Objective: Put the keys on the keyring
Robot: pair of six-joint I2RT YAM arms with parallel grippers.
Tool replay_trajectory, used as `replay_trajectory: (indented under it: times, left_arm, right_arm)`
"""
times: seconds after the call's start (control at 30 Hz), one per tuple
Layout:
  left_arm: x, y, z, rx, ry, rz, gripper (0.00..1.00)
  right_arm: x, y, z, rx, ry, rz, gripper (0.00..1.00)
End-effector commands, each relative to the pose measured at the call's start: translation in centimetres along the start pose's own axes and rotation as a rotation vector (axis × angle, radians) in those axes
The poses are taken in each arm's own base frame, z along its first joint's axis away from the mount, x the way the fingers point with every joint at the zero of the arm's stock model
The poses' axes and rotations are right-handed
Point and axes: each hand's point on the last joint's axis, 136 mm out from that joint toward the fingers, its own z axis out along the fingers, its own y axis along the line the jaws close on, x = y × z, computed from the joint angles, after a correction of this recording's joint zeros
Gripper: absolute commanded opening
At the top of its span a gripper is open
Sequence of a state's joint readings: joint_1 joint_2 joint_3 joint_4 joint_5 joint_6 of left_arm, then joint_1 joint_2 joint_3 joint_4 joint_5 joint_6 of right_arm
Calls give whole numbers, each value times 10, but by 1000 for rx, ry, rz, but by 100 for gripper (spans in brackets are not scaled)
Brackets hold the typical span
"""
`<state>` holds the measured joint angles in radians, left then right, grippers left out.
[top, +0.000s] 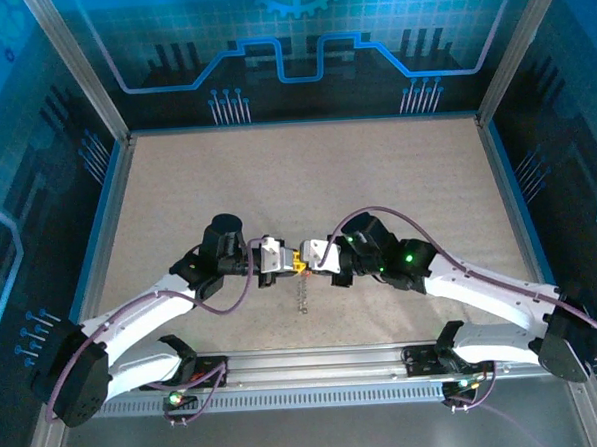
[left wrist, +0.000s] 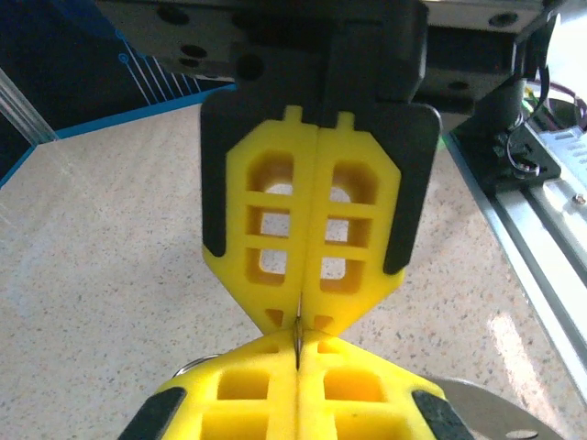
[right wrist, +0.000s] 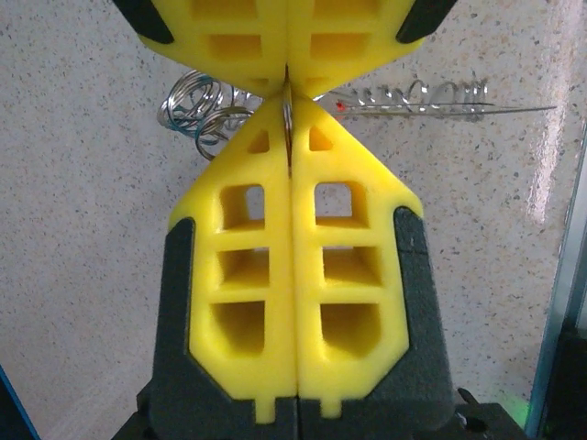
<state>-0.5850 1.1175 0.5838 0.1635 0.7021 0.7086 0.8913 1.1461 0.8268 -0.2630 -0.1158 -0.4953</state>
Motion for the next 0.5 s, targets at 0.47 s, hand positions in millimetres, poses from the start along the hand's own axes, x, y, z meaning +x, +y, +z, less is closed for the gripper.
replay_trajectory:
  times: [0.47]
  left_arm:
    - [-37,-2,-9,28,-164,29,0]
  right_arm:
    - [-9,-4,-29,4,-275,96,22]
